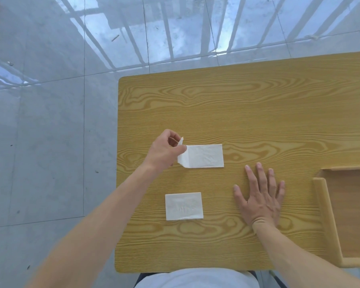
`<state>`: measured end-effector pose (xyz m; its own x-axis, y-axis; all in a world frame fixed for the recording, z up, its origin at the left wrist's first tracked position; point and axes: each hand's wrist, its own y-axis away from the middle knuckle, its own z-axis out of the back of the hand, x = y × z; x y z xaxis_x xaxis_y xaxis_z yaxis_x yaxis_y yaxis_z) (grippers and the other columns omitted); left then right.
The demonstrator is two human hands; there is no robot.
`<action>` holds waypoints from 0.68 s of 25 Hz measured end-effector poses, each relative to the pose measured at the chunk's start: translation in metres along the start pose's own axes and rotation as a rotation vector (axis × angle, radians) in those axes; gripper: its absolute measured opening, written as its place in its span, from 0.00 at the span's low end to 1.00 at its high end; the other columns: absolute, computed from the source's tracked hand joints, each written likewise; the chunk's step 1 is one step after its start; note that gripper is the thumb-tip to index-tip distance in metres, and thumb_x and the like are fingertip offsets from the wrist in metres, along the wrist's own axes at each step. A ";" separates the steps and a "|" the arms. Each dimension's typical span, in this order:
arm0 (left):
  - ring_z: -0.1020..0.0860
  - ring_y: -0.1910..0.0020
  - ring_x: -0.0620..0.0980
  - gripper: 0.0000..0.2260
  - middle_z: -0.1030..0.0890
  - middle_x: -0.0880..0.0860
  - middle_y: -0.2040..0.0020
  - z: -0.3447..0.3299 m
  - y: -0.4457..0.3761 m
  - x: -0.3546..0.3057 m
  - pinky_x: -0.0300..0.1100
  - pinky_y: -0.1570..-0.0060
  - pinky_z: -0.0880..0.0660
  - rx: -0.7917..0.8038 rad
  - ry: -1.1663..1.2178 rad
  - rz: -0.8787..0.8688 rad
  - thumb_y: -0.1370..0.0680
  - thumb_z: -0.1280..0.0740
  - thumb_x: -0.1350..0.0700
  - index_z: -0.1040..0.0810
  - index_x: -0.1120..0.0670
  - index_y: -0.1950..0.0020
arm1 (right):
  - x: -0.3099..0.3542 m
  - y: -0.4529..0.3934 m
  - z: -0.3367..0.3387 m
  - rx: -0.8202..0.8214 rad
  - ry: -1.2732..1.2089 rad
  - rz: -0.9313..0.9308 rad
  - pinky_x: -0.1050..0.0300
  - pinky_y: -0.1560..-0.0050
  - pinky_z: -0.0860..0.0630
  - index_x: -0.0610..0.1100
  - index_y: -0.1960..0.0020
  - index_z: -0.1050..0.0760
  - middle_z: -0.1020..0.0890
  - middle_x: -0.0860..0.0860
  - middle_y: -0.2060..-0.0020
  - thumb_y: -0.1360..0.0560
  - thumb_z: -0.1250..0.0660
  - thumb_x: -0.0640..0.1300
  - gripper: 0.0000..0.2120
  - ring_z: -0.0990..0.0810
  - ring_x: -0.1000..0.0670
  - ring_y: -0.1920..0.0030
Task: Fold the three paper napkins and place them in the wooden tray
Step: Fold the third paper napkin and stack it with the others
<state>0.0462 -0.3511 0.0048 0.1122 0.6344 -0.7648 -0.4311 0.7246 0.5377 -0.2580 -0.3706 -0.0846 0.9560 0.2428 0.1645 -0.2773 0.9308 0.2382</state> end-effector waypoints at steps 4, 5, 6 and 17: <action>0.23 0.66 0.46 0.10 0.24 0.46 0.62 -0.032 0.001 -0.011 0.42 0.71 0.25 -0.036 0.019 -0.028 0.27 0.28 0.54 0.27 0.45 0.52 | 0.001 0.000 0.000 -0.002 0.003 0.000 0.39 0.24 0.58 0.63 0.23 0.55 0.50 0.57 0.21 0.26 0.51 0.68 0.34 0.55 0.48 0.22; 0.23 0.66 0.46 0.10 0.25 0.46 0.62 -0.041 0.000 -0.013 0.47 0.68 0.23 -0.041 0.005 -0.033 0.27 0.28 0.53 0.27 0.45 0.52 | 0.001 0.000 0.000 0.000 0.002 0.000 0.39 0.24 0.59 0.63 0.23 0.55 0.50 0.57 0.21 0.26 0.51 0.68 0.34 0.55 0.48 0.21; 0.23 0.65 0.46 0.10 0.25 0.45 0.63 -0.051 0.000 -0.014 0.51 0.64 0.22 -0.045 -0.020 -0.039 0.28 0.29 0.53 0.28 0.45 0.50 | 0.001 0.000 0.000 0.002 0.001 0.000 0.39 0.24 0.59 0.63 0.23 0.55 0.50 0.57 0.21 0.26 0.51 0.68 0.34 0.55 0.48 0.21; 0.22 0.59 0.47 0.18 0.23 0.45 0.62 -0.094 -0.009 -0.011 0.48 0.56 0.23 0.015 -0.189 -0.037 0.26 0.31 0.45 0.29 0.47 0.39 | 0.002 -0.001 -0.002 -0.017 0.009 0.003 0.39 0.24 0.58 0.62 0.23 0.54 0.49 0.57 0.21 0.27 0.50 0.68 0.34 0.54 0.48 0.21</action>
<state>-0.0352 -0.3901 -0.0253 0.2947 0.6453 -0.7048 -0.4100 0.7516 0.5167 -0.2560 -0.3703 -0.0861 0.9561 0.2477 0.1564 -0.2784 0.9346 0.2216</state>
